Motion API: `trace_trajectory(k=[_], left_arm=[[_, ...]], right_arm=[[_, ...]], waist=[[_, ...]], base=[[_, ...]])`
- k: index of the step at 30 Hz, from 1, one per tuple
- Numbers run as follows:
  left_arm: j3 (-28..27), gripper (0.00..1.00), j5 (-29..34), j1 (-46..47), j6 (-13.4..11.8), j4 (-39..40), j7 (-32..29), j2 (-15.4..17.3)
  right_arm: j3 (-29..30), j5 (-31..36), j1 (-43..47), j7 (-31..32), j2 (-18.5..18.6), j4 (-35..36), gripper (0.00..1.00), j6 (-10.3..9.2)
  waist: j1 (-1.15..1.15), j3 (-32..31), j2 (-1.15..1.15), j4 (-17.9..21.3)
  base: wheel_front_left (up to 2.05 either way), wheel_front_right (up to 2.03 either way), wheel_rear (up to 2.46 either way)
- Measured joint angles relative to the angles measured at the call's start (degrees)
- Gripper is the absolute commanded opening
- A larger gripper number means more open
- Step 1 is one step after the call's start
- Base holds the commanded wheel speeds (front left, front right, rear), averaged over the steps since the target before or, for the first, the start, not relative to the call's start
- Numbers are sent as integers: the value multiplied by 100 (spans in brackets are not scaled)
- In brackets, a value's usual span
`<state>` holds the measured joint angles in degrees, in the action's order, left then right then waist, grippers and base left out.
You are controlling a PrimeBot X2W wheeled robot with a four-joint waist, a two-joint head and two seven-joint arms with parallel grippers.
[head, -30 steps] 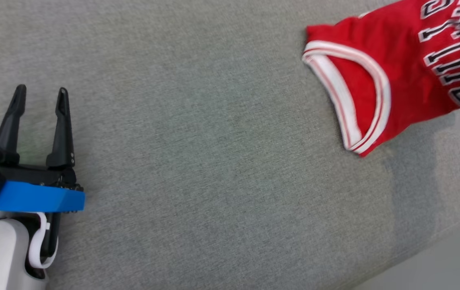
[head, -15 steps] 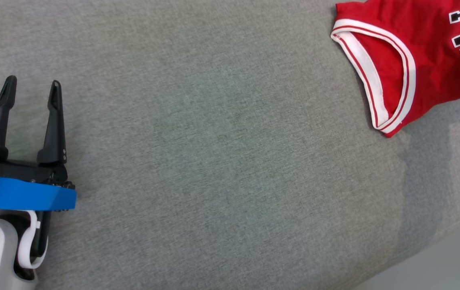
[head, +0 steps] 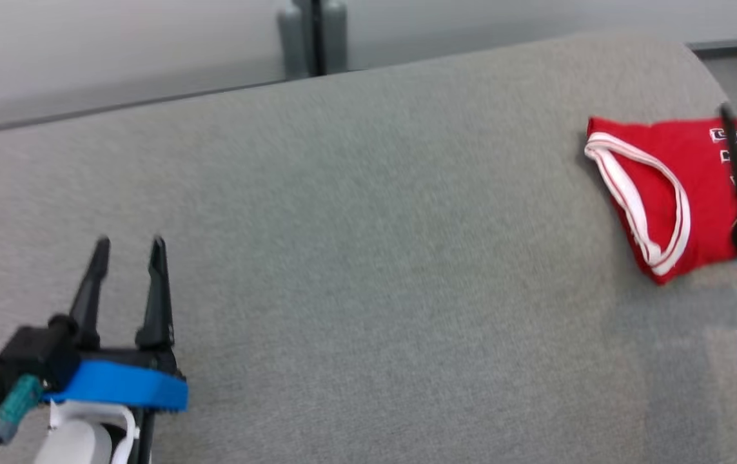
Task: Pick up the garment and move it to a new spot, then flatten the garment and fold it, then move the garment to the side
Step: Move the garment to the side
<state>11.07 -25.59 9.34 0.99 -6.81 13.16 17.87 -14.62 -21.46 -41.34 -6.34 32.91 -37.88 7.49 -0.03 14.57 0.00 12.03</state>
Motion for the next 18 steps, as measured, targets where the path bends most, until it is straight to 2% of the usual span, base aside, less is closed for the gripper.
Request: trace_trajectory(k=[3,9,14,18], left_arm=[[1,100,-34,-322,-3,-194,91,-111],[-53,100,-63,-753,-5,-331,165,-335],[-90,100,-46,-993,49,-453,179,-438],[-198,100,-44,-1071,108,-523,182,-536]], right_arm=[[80,-308,767,-155,-323,426,100,1],[422,-499,2140,-334,-931,1294,100,0],[866,-188,2956,-433,-1474,1928,100,0],[978,119,3484,-319,-1906,2356,100,0]], waist=[[0,-464,0,-154],[1,-1099,0,-384],[2,-1314,0,-649],[3,-1400,0,-787]], base=[[0,0,0],[0,0,0],[0,0,0],[0,0,0]])
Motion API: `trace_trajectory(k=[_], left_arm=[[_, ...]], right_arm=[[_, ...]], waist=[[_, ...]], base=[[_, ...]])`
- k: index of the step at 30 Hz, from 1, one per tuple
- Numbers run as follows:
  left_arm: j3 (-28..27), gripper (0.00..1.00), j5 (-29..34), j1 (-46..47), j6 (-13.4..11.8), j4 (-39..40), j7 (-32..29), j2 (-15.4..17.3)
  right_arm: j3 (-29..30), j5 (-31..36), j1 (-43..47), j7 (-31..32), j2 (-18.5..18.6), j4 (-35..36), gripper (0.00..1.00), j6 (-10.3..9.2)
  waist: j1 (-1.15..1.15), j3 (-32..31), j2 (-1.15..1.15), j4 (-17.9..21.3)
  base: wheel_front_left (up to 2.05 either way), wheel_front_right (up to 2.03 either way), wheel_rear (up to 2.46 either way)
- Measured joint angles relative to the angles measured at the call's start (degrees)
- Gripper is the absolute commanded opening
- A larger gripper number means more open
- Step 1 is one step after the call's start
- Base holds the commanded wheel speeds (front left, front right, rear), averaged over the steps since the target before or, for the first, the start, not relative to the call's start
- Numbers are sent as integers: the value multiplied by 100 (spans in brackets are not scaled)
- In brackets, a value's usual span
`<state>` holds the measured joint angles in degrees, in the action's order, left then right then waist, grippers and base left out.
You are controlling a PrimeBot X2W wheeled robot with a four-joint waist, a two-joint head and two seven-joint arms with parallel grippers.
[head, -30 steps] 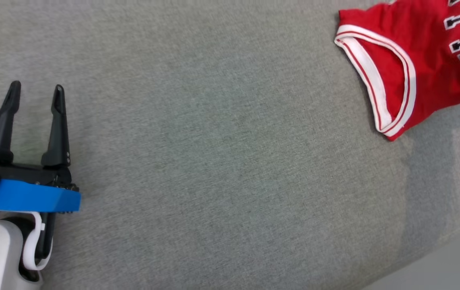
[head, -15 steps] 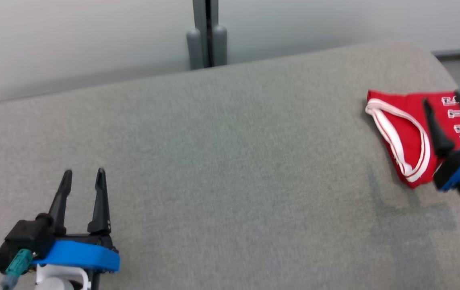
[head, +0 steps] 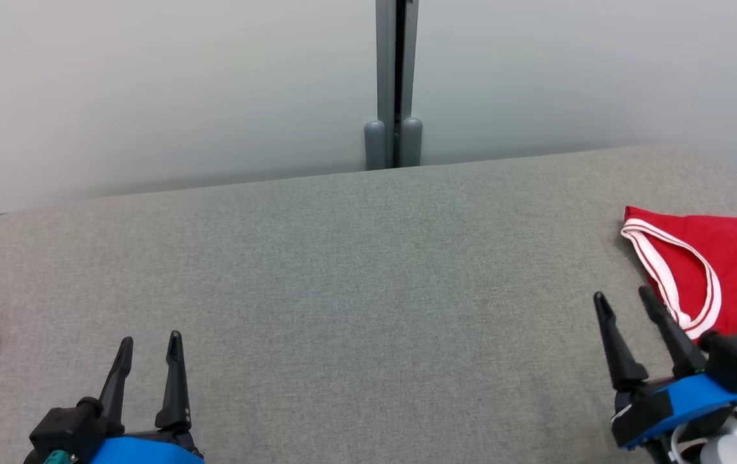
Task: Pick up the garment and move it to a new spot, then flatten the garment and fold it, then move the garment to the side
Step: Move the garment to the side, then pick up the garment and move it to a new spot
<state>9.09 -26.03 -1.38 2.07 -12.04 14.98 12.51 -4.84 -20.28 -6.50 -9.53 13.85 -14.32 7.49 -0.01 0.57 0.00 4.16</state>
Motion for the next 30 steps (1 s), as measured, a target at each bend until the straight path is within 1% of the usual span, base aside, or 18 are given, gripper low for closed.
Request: trace_trajectory(k=[2,5,10,16,19,24,30], left_arm=[[-96,100,33,-56,9,-18,1,-45],[-164,100,78,-91,74,-47,1,-101],[-311,100,175,-91,144,-71,1,-178],[-453,100,242,-91,221,-125,1,-223],[-466,100,292,-89,277,-166,0,-267],[-504,100,402,-88,300,-210,1,-278],[-617,100,495,-93,298,-180,1,-266]], right_arm=[[34,88,158,87,-167,194,100,0],[87,227,308,141,-276,390,100,0],[126,352,353,211,-335,548,100,0],[211,369,430,299,-359,567,100,0],[304,412,470,298,-401,566,100,0],[281,510,586,232,-416,591,100,0],[165,539,603,191,-423,606,100,0]], waist=[[0,-37,0,-36],[0,-58,0,-70],[0,-52,0,-71],[1,-37,0,-72],[1,-47,0,-134],[1,-103,0,-436],[1,-156,0,-1030]], base=[[0,0,0],[0,0,0],[0,0,0],[0,0,0],[0,0,0],[0,0,0],[0,0,0]])
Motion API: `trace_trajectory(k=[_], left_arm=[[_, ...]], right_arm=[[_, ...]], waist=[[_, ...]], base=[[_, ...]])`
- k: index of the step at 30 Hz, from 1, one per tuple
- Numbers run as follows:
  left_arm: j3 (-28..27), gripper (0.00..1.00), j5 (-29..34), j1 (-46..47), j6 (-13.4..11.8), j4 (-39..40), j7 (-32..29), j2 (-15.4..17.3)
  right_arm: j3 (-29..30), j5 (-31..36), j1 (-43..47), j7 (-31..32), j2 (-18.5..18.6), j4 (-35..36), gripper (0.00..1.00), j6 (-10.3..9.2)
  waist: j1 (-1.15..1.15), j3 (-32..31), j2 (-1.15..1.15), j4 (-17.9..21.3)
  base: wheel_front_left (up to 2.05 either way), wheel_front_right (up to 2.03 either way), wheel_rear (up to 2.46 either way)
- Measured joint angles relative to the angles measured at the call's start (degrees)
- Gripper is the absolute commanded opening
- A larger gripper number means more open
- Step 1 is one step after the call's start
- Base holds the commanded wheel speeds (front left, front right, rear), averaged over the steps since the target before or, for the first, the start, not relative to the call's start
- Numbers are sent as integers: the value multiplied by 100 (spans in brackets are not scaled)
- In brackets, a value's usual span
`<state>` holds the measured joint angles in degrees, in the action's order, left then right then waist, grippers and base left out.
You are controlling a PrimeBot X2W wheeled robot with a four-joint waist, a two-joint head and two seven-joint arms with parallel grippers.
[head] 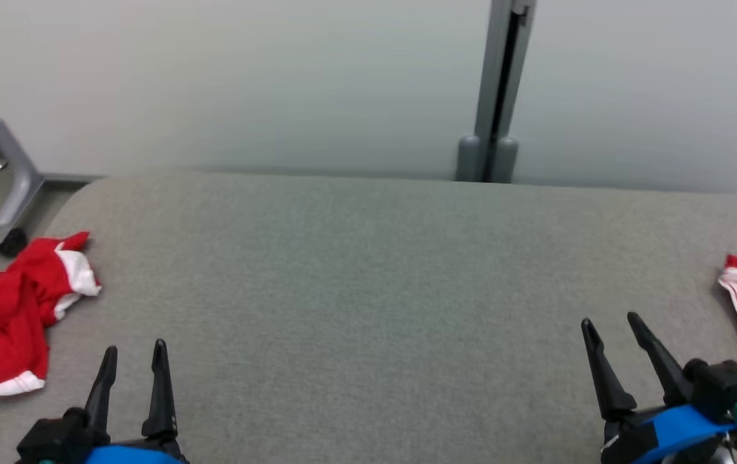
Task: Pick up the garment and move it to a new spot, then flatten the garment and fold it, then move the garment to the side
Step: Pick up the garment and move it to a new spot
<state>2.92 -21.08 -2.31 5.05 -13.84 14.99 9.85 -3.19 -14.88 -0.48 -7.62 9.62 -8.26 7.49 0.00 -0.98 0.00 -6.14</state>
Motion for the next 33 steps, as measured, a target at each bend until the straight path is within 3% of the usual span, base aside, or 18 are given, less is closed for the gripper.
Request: trace_trajectory(k=[10,17,29,33], left_arm=[[-58,100,37,-96,3,43,1,24],[-104,100,40,-105,4,57,1,33],[-235,100,-250,-40,4,234,-118,-44],[-449,100,-410,477,-102,449,-581,201]], right_arm=[[-224,15,-52,22,-56,-37,100,0],[-399,12,-188,23,-74,-116,100,0],[-379,14,-202,15,-68,-148,100,0],[-378,26,-257,59,-5,-27,100,0]], waist=[[0,25,0,-1145],[0,174,0,-1640],[0,370,0,-1763],[0,559,0,-1657]], base=[[0,0,0],[0,0,0],[0,0,0],[0,0,0]])
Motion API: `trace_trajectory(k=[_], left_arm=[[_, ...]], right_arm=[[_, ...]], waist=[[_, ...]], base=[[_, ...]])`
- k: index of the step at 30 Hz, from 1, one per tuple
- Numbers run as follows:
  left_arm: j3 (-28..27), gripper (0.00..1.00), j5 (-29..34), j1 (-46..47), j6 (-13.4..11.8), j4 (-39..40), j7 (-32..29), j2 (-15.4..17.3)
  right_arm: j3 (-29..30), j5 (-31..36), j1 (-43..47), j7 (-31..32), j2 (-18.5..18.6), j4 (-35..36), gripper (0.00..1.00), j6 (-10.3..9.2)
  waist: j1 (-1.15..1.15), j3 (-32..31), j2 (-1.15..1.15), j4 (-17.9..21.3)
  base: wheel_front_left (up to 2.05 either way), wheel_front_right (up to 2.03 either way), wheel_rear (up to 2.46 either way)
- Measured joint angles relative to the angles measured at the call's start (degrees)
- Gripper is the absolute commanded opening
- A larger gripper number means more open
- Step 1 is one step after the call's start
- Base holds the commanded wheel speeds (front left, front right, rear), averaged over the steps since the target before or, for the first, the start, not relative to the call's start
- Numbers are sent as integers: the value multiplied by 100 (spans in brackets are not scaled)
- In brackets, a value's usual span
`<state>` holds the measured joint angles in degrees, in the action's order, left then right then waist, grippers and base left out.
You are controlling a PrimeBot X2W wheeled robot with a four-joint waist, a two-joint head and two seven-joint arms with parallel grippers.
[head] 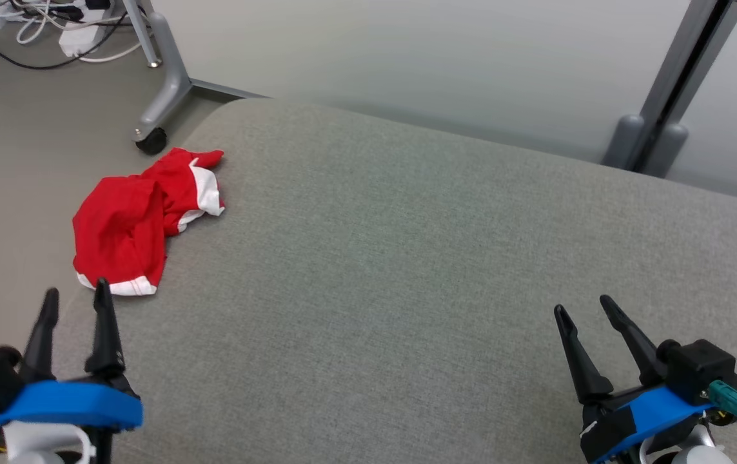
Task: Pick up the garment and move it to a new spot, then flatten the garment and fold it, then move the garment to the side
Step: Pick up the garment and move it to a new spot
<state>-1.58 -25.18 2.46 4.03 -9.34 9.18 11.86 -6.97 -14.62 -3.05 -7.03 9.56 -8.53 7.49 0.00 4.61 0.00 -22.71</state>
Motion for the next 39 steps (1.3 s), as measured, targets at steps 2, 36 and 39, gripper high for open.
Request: trace_trajectory(k=[2,36,39], left_arm=[[-142,100,-140,275,-54,35,-348,140],[-1478,0,-1390,2518,-692,-2764,-2856,1766],[-1426,0,-1244,2782,-511,-2717,-2607,2072]], right_arm=[[0,44,-72,57,33,101,100,0],[-199,240,-934,580,548,1284,100,0],[-245,180,-936,452,459,1083,100,0]], waist=[[0,158,0,99],[0,2435,0,1666],[0,2131,0,1633]], base=[[0,0,0],[0,0,0],[0,0,0]])
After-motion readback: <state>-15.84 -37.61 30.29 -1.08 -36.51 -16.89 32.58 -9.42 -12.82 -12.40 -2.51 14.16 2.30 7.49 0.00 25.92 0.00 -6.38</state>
